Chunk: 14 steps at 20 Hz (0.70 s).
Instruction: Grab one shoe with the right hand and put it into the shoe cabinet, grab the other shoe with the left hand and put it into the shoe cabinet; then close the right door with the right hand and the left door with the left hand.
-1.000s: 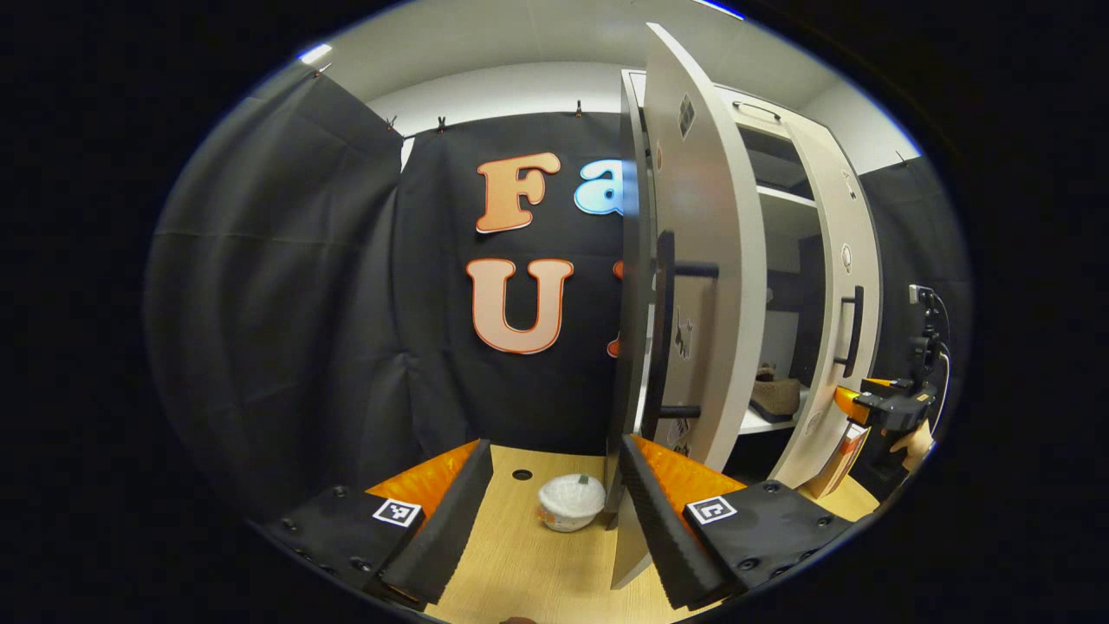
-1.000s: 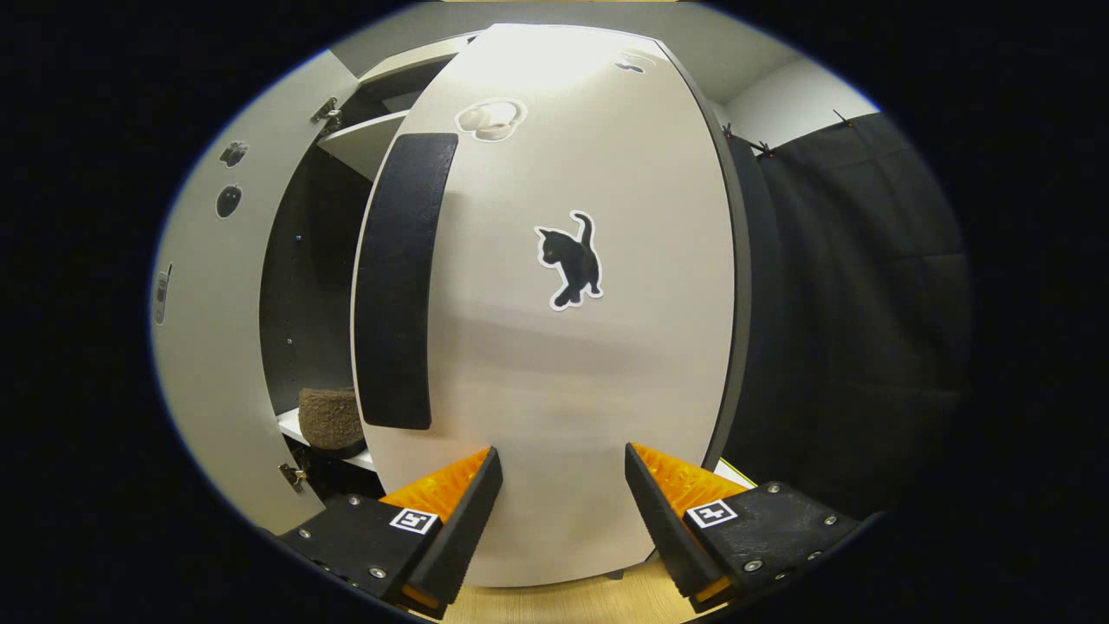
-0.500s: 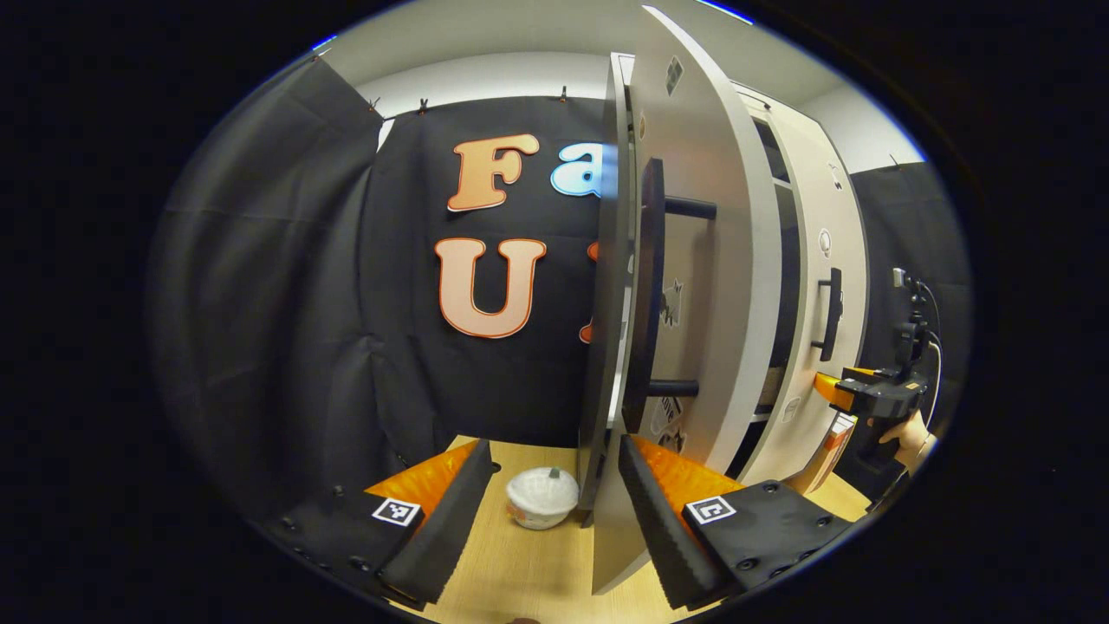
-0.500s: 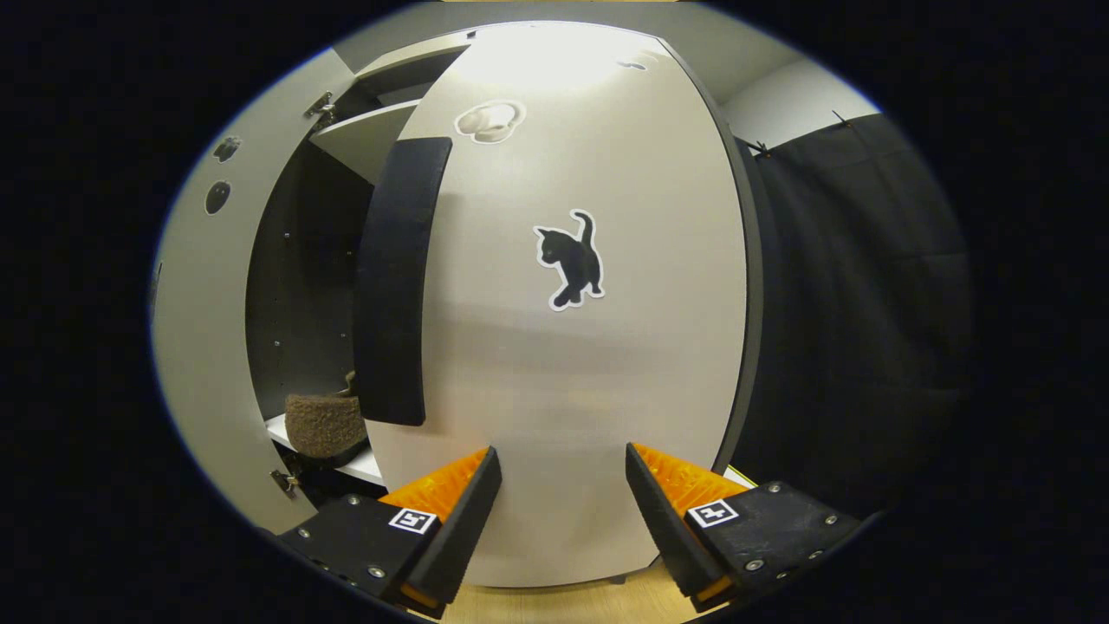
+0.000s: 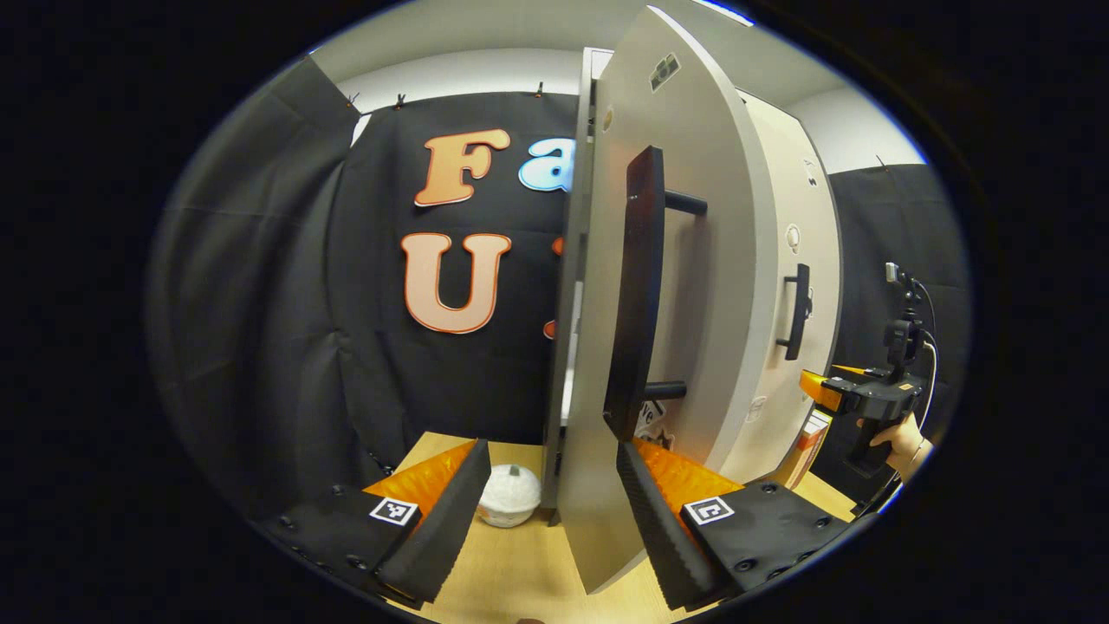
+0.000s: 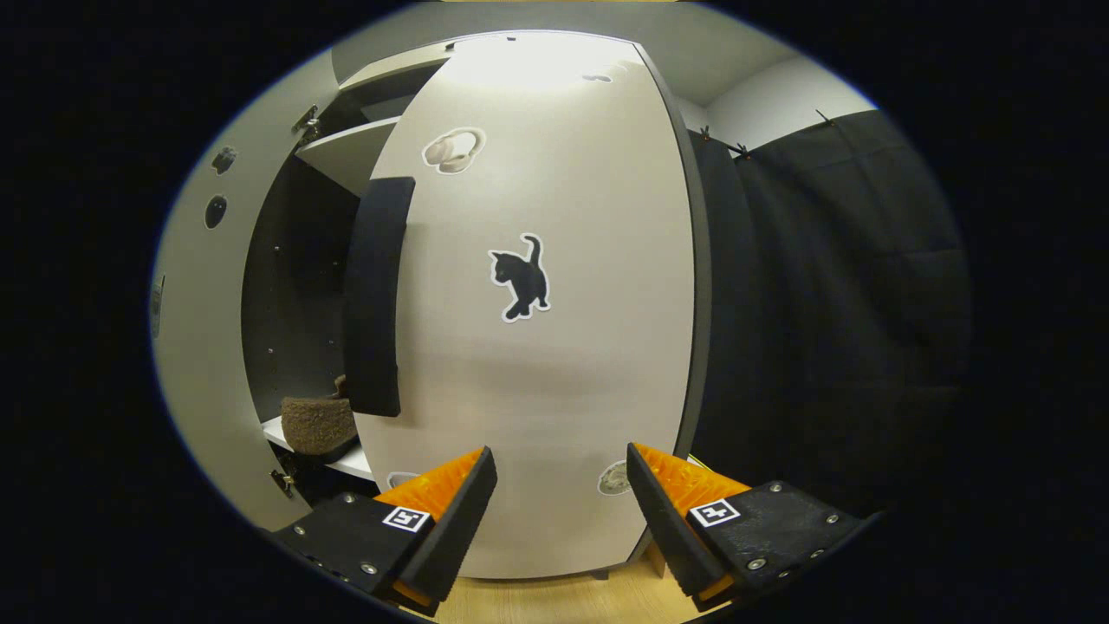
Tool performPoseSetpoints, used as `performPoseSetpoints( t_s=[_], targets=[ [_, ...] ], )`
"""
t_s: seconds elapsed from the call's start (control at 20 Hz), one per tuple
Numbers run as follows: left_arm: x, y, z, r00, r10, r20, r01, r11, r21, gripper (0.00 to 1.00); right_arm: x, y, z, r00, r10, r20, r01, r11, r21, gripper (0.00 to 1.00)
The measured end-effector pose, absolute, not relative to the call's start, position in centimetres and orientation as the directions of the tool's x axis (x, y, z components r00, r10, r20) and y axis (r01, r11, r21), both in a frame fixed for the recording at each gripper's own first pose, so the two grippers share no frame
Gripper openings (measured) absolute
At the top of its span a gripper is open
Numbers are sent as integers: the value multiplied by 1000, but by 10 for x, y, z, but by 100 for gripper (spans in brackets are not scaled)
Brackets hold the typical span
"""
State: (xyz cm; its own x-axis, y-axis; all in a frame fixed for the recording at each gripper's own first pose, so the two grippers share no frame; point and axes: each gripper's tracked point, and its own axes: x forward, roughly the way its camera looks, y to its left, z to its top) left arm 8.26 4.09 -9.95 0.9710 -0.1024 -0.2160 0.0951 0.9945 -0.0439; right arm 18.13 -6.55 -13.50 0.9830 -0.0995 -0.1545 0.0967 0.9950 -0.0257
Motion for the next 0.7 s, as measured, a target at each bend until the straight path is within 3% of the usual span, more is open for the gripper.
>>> performPoseSetpoints(
  t_s=[0.7],
  targets=[
    [110, -35, -107, 961, -200, -191, 195, 980, -45, 96, 122, -103, -102, 987, -113, -116, 111, 993, -27, 93]
  ],
)
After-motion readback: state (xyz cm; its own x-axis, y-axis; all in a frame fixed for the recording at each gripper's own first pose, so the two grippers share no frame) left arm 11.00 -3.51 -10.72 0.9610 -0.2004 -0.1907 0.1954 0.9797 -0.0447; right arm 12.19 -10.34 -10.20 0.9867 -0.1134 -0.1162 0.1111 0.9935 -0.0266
